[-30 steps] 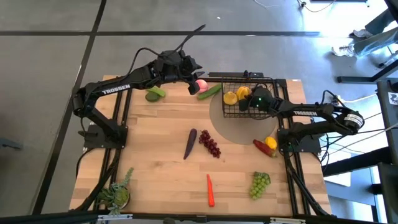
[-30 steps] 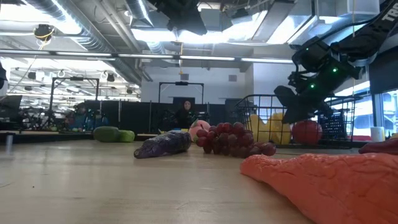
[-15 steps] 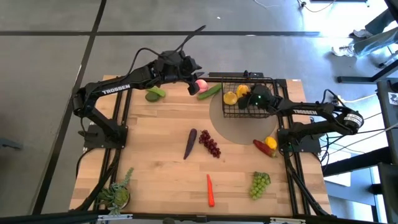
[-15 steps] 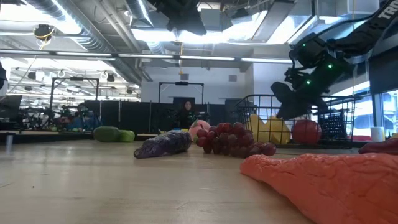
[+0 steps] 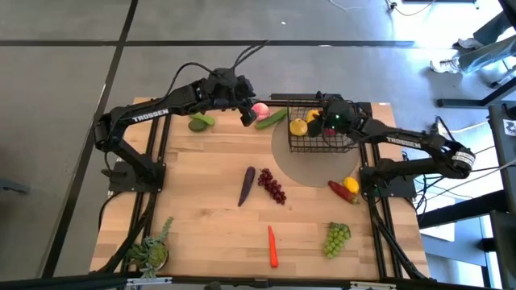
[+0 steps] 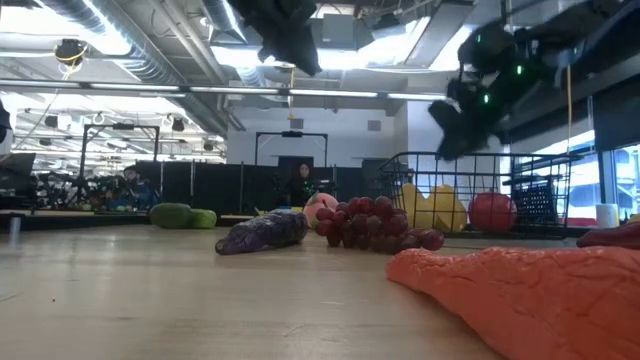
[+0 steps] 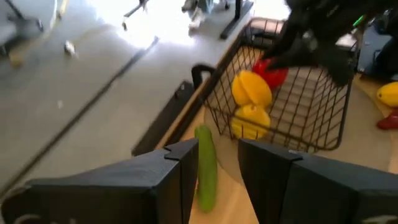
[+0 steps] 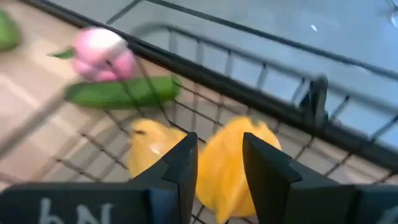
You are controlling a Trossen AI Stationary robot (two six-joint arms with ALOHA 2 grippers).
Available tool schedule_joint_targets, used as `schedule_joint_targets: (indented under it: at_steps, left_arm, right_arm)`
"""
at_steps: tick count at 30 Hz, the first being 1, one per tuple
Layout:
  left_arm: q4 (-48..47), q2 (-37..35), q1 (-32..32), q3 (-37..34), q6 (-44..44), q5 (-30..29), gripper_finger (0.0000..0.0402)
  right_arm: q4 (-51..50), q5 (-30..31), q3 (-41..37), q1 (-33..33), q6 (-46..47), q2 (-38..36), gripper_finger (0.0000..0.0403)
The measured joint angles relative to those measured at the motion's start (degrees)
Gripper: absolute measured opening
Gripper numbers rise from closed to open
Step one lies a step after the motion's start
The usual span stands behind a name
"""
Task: Build produce basket
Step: Put the yellow starfruit into the black wire basket, then put the green lime into the black wire basket
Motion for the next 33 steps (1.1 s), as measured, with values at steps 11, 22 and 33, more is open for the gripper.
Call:
schedule_joint_targets:
  at_steps: [11,22,33]
  left_arm:
    - [-14.4,0.0,3.6,0.0,-20.5,6.7,0.0102]
    - [-31.0,0.0,5.8,0.0,-29.2,14.9,0.0102]
    - [-48.2,0.0,8.7,0.0,-26.1,10.0,0.0102]
  right_arm:
    - [-16.9,-4.6,16.6,4.9,-19.4,-6.8,0.0118]
    - [-25.2,-24.9,23.2,5.0,-27.8,-7.2,0.0118]
    - [-32.8,-26.5,28.3,5.0,-32.5,-7.2,0.0118]
